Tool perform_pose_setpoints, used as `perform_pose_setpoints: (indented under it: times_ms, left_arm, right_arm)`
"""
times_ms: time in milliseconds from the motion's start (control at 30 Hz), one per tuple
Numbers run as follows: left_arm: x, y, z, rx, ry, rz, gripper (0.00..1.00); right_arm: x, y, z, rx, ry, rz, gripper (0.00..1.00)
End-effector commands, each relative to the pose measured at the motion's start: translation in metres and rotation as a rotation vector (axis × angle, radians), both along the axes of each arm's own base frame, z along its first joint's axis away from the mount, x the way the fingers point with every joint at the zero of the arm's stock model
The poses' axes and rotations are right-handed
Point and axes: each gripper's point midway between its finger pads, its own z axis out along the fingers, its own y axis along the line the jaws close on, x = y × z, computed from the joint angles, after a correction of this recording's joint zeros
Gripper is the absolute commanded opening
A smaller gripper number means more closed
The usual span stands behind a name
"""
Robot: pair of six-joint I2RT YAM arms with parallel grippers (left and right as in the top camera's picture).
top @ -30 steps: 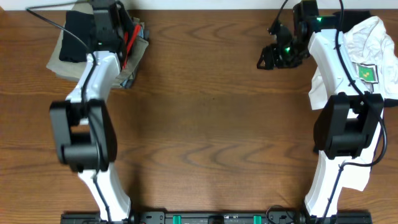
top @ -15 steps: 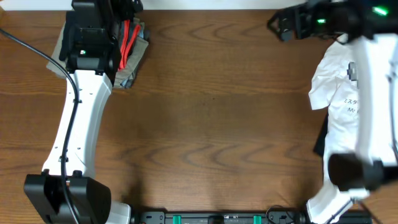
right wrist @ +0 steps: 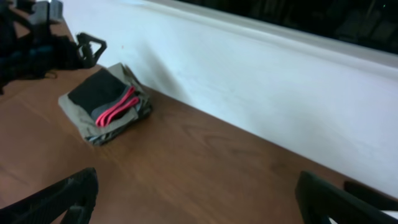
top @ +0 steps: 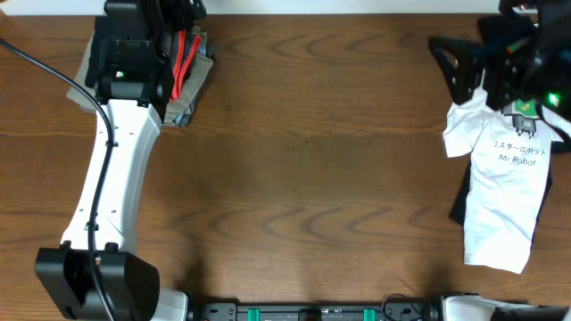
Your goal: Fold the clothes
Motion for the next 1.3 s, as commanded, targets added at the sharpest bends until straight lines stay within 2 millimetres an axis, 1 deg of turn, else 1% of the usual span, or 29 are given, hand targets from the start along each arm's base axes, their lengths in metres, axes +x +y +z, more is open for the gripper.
perform_pose_setpoints:
  times_ms: [0,33,100,200,267,433,533,633,767,867,933,1033,1100,1267]
  left_arm:
    - [0.000,0.002,0.002,0.002,-0.004,0.007,0.98]
    - [0.000,0.002,0.002,0.002,-0.005,0.006,0.98]
    - [0.000,0.002,0.002,0.002,-0.005,0.006,0.98]
    - [0.000,0.002,0.002,0.002,-0.004,0.006,0.98]
    - [0.000,0.002,0.002,0.002,-0.005,0.006,0.98]
    - [0.000,0.002,0.002,0.002,-0.005,0.006,0.98]
    - [0.000,0.002,0.002,0.002,-0.005,0.006,0.98]
    - [0.000,0.002,0.002,0.002,-0.005,0.006,0.98]
    - [0.000,0.002,0.002,0.002,-0.005,0.006,0.98]
    - [0.000,0.002,0.002,0.002,-0.005,0.006,0.98]
    - [0.000,0.002,0.002,0.002,-0.005,0.006,0.98]
    - [0.000,0.002,0.002,0.002,-0.005,0.006,0.98]
    - [0.000,0.002,0.002,0.002,-0.005,0.006,0.98]
    - [0.000,0.002,0.002,0.002,-0.005,0.006,0.98]
  right_arm:
    - [-0.022,0.002,0.001,-0.008,0.003,0.015,0.99]
    - [-0.026,-0.003,0.000,-0.038,-0.001,-0.003,0.99]
    - [-0.027,-0.010,0.000,-0.059,-0.005,-0.039,0.99]
    - [-0.021,-0.026,0.000,-0.095,-0.024,-0.127,0.99]
    - [-0.016,-0.033,-0.004,-0.109,-0.027,-0.166,0.99]
    - [0.000,-0.039,-0.018,-0.109,-0.112,-0.203,0.99]
    - [0.008,-0.039,-0.032,-0.046,-0.194,-0.226,0.99]
    - [0.011,-0.044,-0.061,0.045,-0.237,-0.265,0.99]
    - [0.008,-0.053,-0.108,0.129,-0.293,-0.311,0.99]
    - [-0.001,-0.057,-0.152,0.158,-0.307,-0.330,0.99]
    - [-0.008,-0.059,-0.185,0.157,-0.308,-0.338,0.99]
    - [-0.019,-0.058,-0.230,0.156,-0.311,-0.342,0.99]
    - [-0.026,-0.057,-0.250,0.160,-0.325,-0.338,0.99]
    - [-0.041,-0.056,-0.294,0.190,-0.311,-0.343,0.99]
